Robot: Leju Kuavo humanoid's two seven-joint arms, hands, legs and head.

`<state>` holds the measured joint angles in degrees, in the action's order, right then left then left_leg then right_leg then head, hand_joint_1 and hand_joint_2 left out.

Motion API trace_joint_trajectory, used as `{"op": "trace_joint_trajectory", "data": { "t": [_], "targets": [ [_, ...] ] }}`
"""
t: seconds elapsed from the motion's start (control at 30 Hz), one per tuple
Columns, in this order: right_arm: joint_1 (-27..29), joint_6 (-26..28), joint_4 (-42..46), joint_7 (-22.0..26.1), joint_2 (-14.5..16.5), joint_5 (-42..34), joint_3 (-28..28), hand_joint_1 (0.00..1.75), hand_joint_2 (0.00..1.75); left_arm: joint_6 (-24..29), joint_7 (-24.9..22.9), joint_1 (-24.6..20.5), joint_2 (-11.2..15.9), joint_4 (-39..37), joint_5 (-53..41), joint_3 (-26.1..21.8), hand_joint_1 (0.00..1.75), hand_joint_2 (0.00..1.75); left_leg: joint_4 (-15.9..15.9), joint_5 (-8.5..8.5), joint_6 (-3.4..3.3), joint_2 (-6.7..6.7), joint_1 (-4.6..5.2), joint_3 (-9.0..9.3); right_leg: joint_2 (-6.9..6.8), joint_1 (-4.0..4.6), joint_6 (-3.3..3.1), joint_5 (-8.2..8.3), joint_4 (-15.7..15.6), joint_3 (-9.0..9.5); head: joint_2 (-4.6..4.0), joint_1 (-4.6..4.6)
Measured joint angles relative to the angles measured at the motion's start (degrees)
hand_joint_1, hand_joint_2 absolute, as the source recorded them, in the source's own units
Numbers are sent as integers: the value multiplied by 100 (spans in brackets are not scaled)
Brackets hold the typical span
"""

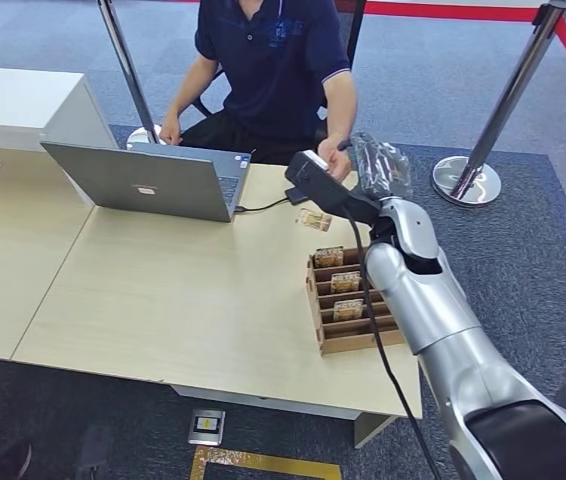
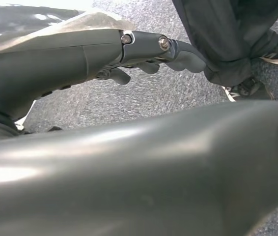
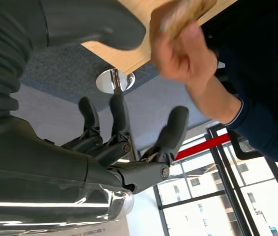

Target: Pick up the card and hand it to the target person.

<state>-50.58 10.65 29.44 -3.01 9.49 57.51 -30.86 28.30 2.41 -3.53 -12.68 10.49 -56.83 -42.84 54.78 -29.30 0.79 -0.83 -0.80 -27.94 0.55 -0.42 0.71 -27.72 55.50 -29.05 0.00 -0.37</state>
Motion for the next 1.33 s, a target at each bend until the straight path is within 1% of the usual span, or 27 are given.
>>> {"op": "trace_joint_trajectory", "data": {
  "t": [0.03,0.1,0.17,0.37,0.5,0.57,0.6,0.7,0.8,0.87,0.9,0.93,1.0,1.03,1.07,1.13,1.2,1.3,1.33],
  "targets": [
    [-4,6,-28,-1,2,3,0,25,175,0,-1,0,0,0,0,0,0,0,0,0,0,0,0,0,0,0,0,0,0,0,0,0],
    [-9,14,-78,-3,3,9,0,0,87,0,-1,0,0,0,-1,0,0,0,0,0,0,0,0,0,0,0,0,0,1,0,0,0],
    [-10,21,-115,-7,5,34,0,0,0,1,-2,0,0,0,-5,0,0,0,0,0,0,0,0,0,0,0,0,0,0,0,0,0],
    [12,168,-195,-11,12,149,2,0,0,2,3,-1,0,0,-14,0,0,0,1,0,0,0,0,0,0,0,0,0,0,-1,0,1],
    [188,549,-28,-9,-61,331,40,0,0,2,16,-1,0,0,1,-2,0,0,1,0,0,-1,0,0,0,0,0,0,-3,-2,0,0],
    [454,782,291,-48,-172,478,116,0,0,6,16,1,0,0,22,-7,0,0,1,-1,-1,-4,-1,-1,0,0,0,0,-7,-2,0,0],
    [678,922,570,-93,-252,591,184,0,0,14,16,2,-1,0,43,-11,0,0,1,-1,-2,-8,-2,-2,0,1,1,0,-10,0,0,0],
    [1686,1456,1848,-237,-529,1040,561,0,0,62,7,19,-11,0,127,-57,0,0,1,-6,-7,-25,-4,-8,-1,1,3,-2,-18,3,0,1],
    [2980,2174,3470,-262,-706,1393,1235,0,0,125,-12,51,-36,0,194,-149,0,0,1,-16,-13,-34,-4,-15,-1,1,10,-8,-25,0,0,0],
    [3896,2638,4609,-80,-713,1387,1806,0,0,161,-24,69,-55,-1,219,-209,0,0,0,-26,-15,-36,-3,-17,-1,0,14,-15,-27,-2,0,1],
    [4314,2789,5149,152,-657,1269,2114,0,0,169,-28,75,-63,-1,222,-234,0,0,0,-30,-13,-35,-3,-18,-1,0,14,-18,-27,-4,0,1],
    [4687,2879,5655,503,-549,1058,2445,0,0,172,-29,79,-68,-2,214,-258,0,0,0,-34,-12,-34,-3,-19,-1,0,13,-20,-27,-6,0,1],
    [5302,2956,6594,1403,-196,361,3217,0,0,171,-29,80,-74,-2,178,-291,0,0,-1,-37,-9,-31,-3,-17,-1,0,10,-25,-27,-9,0,0],
    [5562,2972,7002,1776,-2,-66,3628,0,0,169,-29,80,-77,-2,155,-299,0,0,-2,-37,-9,-31,-3,-16,-1,0,10,-27,-26,-8,0,1],
    [5801,2977,7366,2015,175,-482,4031,0,0,169,-29,82,-79,-2,139,-305,0,0,-3,-38,-8,-31,-3,-15,-1,0,10,-28,-26,-8,0,0],
    [6217,2981,7913,2166,430,-1154,4706,0,0,168,-29,78,-84,-2,122,-322,0,0,-5,-38,-7,-25,-3,-11,-1,1,10,-29,-25,-5,0,1],
    [6521,2980,8169,2192,594,-1720,5236,0,0,166,-31,67,-91,-2,110,-341,0,0,-5,-39,-7,-19,-2,-4,-1,1,10,-28,-24,0,0,1],
    [6669,2892,7958,2203,768,-2347,6047,0,0,122,-56,60,-107,-1,42,-350,0,0,-5,-38,-8,-17,-1,6,-1,1,10,-27,-25,12,0,1],
    [6660,2863,7874,2204,791,-2405,6187,0,0,111,-63,60,-109,-1,27,-350,0,0,-5,-38,-8,-17,0,8,-1,1,10,-27,-26,14,0,0]
  ]
}}
